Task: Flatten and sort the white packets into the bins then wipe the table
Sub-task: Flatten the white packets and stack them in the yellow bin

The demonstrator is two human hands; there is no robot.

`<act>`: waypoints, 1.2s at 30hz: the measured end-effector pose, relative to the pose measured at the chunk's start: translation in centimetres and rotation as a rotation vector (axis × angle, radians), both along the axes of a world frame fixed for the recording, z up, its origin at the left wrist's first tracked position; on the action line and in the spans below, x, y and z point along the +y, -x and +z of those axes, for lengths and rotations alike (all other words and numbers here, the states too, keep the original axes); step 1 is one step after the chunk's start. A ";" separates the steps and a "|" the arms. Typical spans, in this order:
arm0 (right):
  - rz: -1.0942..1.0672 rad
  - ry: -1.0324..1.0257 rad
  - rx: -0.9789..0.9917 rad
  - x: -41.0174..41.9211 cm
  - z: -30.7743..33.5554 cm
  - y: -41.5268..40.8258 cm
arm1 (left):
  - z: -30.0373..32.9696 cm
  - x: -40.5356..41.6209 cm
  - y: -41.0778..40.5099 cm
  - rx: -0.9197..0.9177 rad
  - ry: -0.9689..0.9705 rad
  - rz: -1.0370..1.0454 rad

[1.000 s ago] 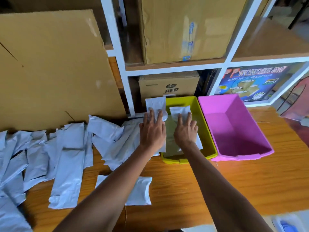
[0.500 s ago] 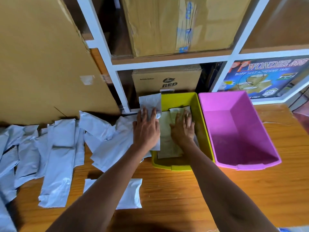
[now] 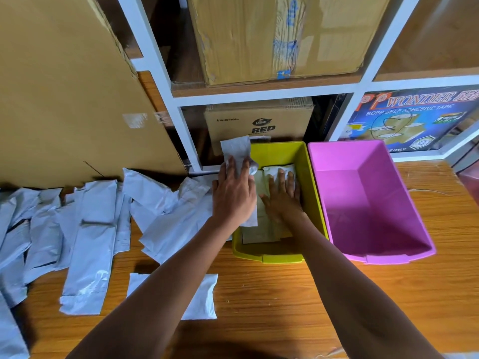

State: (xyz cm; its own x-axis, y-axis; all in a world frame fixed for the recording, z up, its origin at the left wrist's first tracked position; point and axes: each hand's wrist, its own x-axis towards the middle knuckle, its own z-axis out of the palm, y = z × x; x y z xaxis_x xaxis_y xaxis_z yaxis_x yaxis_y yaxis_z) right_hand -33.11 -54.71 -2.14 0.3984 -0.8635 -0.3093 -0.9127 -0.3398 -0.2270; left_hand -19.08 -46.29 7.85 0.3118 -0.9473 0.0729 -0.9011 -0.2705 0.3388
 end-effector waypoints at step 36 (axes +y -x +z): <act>0.150 0.063 0.111 -1.0 -1.8 1.8 | -12.9 -4.7 4.9 0.009 -0.493 -0.204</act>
State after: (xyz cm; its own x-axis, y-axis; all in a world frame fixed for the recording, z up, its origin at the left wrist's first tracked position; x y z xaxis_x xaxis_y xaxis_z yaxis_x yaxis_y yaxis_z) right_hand -34.92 -55.71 -3.91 0.4908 -0.8159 -0.3057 -0.8689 -0.4845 -0.1017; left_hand -23.96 -51.02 -5.07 0.1165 -0.9100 -0.3978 -0.9496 -0.2195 0.2239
